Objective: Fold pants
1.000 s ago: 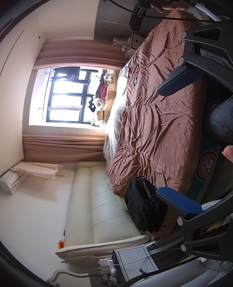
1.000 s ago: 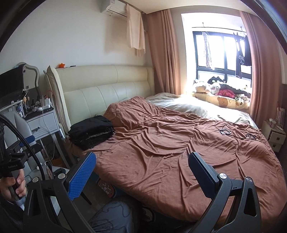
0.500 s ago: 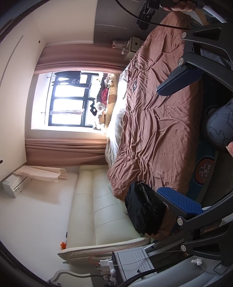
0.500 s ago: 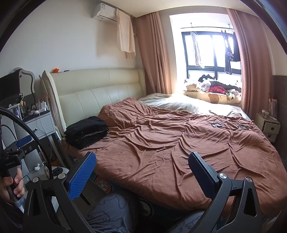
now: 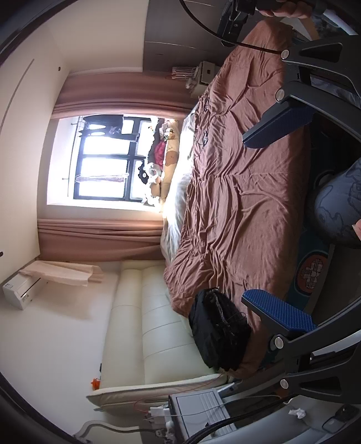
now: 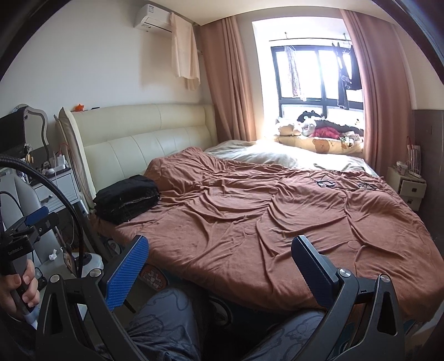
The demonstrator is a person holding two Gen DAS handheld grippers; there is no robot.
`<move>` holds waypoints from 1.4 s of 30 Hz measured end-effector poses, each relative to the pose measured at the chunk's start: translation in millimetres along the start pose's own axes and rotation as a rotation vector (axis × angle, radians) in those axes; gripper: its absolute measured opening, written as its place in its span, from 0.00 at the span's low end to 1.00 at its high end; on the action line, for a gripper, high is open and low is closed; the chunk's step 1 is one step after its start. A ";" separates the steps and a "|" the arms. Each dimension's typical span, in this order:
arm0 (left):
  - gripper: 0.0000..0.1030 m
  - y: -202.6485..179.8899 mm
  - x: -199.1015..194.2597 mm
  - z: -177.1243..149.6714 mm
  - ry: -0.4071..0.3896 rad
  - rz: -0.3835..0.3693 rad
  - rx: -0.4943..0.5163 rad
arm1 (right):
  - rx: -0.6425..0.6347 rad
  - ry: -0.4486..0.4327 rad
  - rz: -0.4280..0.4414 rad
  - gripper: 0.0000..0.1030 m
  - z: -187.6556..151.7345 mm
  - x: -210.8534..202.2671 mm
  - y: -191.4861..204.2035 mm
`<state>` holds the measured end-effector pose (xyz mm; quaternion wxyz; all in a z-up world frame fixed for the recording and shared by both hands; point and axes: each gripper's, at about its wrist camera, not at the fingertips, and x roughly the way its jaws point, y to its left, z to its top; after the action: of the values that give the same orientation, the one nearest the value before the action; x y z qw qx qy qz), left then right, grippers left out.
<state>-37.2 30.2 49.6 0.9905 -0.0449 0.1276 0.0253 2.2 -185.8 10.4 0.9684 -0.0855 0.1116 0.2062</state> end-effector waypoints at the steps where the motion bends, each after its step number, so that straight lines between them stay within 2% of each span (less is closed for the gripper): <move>1: 0.99 -0.7 0.2 -1.0 0.002 -0.002 0.000 | -0.001 0.001 -0.001 1.00 0.1 0.4 0.5; 42: 0.99 -2.5 -5.0 -0.7 0.013 0.000 -0.010 | -0.001 0.032 0.020 1.00 -3.4 0.0 1.6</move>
<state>-42.1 27.4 50.4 0.9894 -0.0500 0.1341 0.0257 0.9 -185.1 6.9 0.9643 -0.0881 0.1277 0.2145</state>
